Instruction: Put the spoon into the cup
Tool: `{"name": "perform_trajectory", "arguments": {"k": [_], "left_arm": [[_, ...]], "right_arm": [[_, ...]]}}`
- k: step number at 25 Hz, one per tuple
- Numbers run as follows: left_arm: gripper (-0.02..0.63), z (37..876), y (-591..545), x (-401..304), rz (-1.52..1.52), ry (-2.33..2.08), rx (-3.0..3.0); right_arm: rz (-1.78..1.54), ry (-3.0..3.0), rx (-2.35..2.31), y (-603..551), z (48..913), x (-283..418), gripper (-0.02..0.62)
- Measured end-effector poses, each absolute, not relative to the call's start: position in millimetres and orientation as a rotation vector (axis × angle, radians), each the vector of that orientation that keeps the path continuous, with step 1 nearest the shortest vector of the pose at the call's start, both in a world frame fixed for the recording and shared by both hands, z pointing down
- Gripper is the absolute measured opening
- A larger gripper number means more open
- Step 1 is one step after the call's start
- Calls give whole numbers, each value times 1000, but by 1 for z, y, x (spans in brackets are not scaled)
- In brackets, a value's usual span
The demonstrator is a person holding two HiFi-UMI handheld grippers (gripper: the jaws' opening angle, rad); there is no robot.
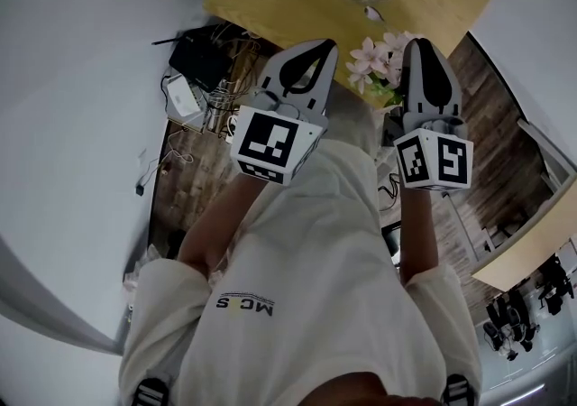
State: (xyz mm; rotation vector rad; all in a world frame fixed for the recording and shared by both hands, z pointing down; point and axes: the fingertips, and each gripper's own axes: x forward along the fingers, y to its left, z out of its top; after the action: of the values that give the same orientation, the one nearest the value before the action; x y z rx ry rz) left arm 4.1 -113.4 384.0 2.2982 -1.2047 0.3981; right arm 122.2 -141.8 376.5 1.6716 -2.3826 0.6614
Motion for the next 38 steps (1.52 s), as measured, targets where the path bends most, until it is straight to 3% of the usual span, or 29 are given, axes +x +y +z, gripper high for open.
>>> {"name": "perform_trajectory", "arguments": {"k": [24,38], "left_arm": [[11,435,-133,0,449,-1178,2214],[11,441,-126,-7,466,-1199,2173]], "right_arm": [[825,-2208,1678,-192,453,106,57],[1122,-2097,1638,-209,494,99,58]]}}
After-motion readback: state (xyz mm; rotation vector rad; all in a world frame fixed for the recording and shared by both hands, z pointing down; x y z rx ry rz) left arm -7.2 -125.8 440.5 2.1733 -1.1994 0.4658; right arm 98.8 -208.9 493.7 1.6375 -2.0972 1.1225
